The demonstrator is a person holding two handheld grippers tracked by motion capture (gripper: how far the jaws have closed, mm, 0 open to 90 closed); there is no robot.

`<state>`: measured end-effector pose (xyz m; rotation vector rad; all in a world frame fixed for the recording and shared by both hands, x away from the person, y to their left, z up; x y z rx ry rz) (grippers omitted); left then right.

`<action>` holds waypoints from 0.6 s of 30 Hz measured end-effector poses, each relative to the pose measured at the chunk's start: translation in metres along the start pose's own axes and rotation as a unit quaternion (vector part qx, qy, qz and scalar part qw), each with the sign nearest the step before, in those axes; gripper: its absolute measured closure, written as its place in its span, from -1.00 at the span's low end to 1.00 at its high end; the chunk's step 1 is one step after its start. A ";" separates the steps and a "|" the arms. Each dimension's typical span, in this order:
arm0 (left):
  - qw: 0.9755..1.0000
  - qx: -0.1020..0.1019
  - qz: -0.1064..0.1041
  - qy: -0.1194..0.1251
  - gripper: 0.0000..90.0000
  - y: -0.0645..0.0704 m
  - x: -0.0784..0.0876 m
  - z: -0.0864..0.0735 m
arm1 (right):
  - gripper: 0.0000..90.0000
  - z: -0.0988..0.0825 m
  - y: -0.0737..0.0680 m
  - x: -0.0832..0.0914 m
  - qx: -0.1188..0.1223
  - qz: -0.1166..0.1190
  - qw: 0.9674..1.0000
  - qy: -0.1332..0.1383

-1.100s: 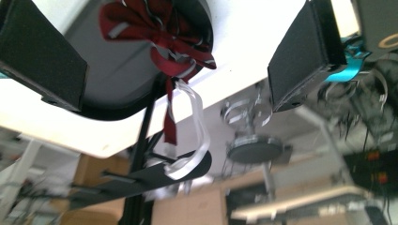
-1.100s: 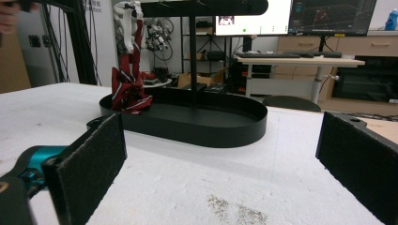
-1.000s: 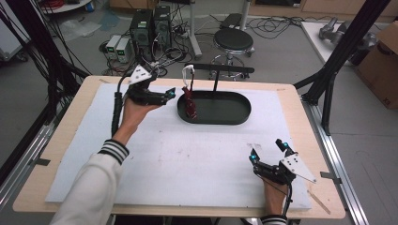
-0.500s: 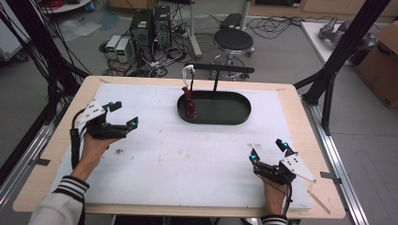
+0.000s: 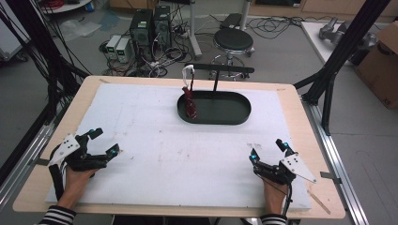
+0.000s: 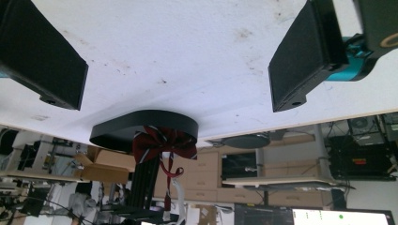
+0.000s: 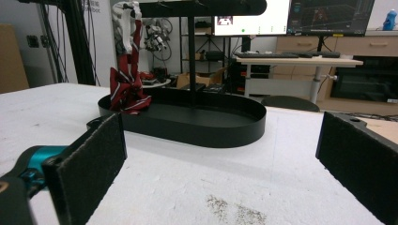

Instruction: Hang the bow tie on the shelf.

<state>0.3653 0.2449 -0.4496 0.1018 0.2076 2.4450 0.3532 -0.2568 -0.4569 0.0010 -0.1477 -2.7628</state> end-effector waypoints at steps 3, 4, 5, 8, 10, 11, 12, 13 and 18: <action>1.000 0.002 0.006 0.017 -0.88 -0.002 0.001 -0.002 | -0.98 0.000 0.000 0.000 0.000 0.000 1.000 -0.001; 1.000 0.001 0.009 0.017 -0.88 -0.002 0.001 -0.003 | -0.98 0.000 0.000 0.000 0.001 0.000 1.000 0.000; 1.000 -0.004 0.008 0.019 -0.88 -0.002 0.001 -0.003 | -0.98 0.000 0.000 0.000 0.001 0.000 1.000 -0.001; 1.000 -0.010 0.012 0.025 -0.88 -0.001 0.002 -0.003 | -0.98 0.000 0.000 0.000 0.002 0.000 1.000 0.000; 0.999 -0.013 0.017 0.032 -0.88 -0.001 0.003 -0.002 | -0.98 0.000 0.000 0.000 0.003 0.000 1.000 0.000; 0.999 -0.016 0.020 0.034 -0.88 -0.001 0.004 -0.002 | -0.98 0.000 0.000 0.000 0.002 0.000 1.000 0.000; 0.999 -0.018 0.020 0.036 -0.88 -0.001 0.004 -0.002 | -0.98 0.000 0.000 0.000 0.003 0.000 1.000 0.000; 0.999 -0.021 0.021 0.037 -0.88 0.000 0.004 -0.002 | -0.98 0.000 0.000 0.000 0.003 0.000 1.000 0.000; 0.999 -0.021 0.023 0.038 -0.88 -0.001 0.004 -0.002 | -0.98 0.000 -0.001 0.000 0.006 0.002 1.000 0.000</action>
Point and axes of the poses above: each handheld gripper's, and its own axes: x roughly backward along the jaws, z roughly out of its top, y roughly to its right, the point moved 10 cm from there along -x, roughly forward along the jaws, and after that the axes turned 7 degrees about x, right-handed, at the moved point
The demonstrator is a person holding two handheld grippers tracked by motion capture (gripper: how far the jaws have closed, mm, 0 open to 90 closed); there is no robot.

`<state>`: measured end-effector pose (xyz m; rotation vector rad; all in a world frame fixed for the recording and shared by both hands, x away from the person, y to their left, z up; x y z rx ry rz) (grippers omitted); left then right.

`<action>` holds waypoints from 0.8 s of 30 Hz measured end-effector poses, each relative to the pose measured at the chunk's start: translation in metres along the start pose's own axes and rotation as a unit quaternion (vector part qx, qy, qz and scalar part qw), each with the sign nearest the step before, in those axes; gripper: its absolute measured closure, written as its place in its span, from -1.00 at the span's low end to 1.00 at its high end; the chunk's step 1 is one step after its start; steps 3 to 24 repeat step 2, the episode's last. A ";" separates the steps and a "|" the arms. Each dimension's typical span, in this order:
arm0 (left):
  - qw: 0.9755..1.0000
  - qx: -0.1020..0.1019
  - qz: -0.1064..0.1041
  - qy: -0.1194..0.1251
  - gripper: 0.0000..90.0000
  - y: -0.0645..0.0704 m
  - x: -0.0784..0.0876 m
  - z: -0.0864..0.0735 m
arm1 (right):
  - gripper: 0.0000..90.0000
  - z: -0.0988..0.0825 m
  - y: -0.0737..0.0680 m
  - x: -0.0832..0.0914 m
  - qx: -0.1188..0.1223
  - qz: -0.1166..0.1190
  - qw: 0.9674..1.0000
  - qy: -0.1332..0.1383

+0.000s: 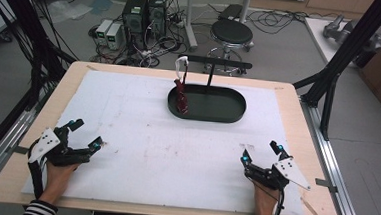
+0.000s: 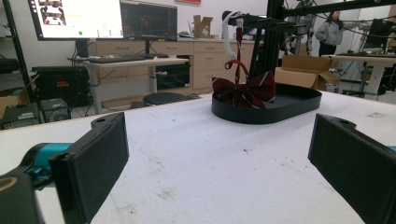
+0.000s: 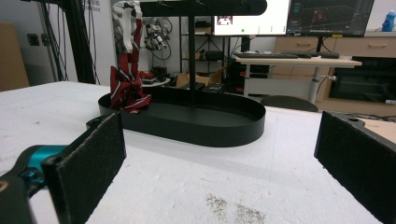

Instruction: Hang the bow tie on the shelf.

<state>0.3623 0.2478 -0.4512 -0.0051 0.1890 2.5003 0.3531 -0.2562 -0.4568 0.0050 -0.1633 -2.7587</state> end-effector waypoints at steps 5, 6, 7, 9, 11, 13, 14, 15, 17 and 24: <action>1.000 0.002 0.001 0.000 -0.88 0.000 0.000 0.000 | -0.98 0.000 0.000 0.000 0.000 0.000 1.000 -0.001; 1.000 0.002 0.001 0.000 -0.88 0.000 0.000 0.000 | -0.98 0.000 0.000 0.000 0.000 0.000 1.000 -0.001; 1.000 0.002 0.001 0.000 -0.88 0.000 0.000 0.000 | -0.98 0.000 0.000 0.000 0.000 0.000 1.000 -0.001; 1.000 0.002 0.001 0.000 -0.88 0.000 0.000 0.000 | -0.98 0.000 0.000 0.000 0.000 0.000 1.000 -0.001; 1.000 0.002 0.001 0.000 -0.88 0.000 0.000 0.000 | -0.98 0.000 0.000 0.000 0.000 0.000 1.000 -0.001; 1.000 0.002 0.001 0.000 -0.88 0.000 0.000 0.000 | -0.98 0.000 0.000 0.000 0.000 0.000 1.000 -0.001; 1.000 0.002 0.001 0.000 -0.88 0.000 0.000 0.000 | -0.98 0.000 0.000 0.000 0.000 0.000 1.000 -0.001; 1.000 0.002 0.001 0.000 -0.88 0.000 0.000 0.000 | -0.98 0.000 0.000 0.000 0.000 0.000 1.000 -0.001; 1.000 0.002 0.001 0.000 -0.88 0.000 0.000 0.000 | -0.98 0.000 0.000 0.000 0.000 0.000 1.000 -0.001; 1.000 0.002 0.001 0.000 -0.88 0.000 0.000 0.000 | -0.98 0.000 0.000 0.000 0.000 0.000 1.000 -0.001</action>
Point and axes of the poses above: each handheld gripper's, and its own axes: x roughly backward along the jaws, z roughly out of its top, y roughly to its right, the point moved 10 cm from there along -x, roughly forward along the jaws, and after that the axes turned 7 degrees about x, right-handed, at the moved point
